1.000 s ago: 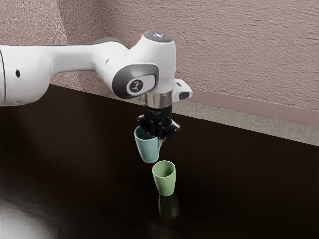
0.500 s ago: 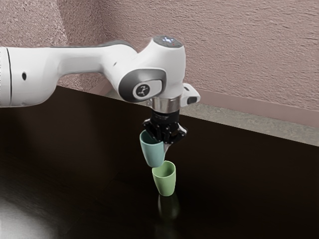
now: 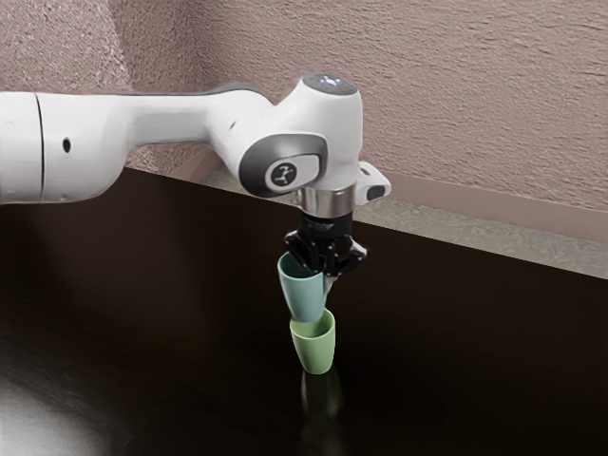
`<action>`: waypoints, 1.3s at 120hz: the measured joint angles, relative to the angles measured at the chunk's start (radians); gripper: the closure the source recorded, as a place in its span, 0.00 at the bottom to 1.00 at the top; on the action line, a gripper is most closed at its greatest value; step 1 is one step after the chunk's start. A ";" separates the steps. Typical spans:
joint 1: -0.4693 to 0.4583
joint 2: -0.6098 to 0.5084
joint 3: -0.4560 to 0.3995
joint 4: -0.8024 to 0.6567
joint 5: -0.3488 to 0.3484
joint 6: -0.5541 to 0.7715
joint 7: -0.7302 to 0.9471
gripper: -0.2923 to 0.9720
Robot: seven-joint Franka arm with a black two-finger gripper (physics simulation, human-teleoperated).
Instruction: Place the left cup onto the right cup
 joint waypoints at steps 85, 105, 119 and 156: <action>-0.004 0.043 0.001 0.002 0.014 0.019 -0.040 0.85; -0.004 0.053 0.002 0.002 0.015 0.026 -0.046 0.85; -0.004 0.061 0.002 0.003 0.018 0.031 -0.050 0.85; -0.004 0.071 0.002 0.002 0.028 0.038 -0.062 0.85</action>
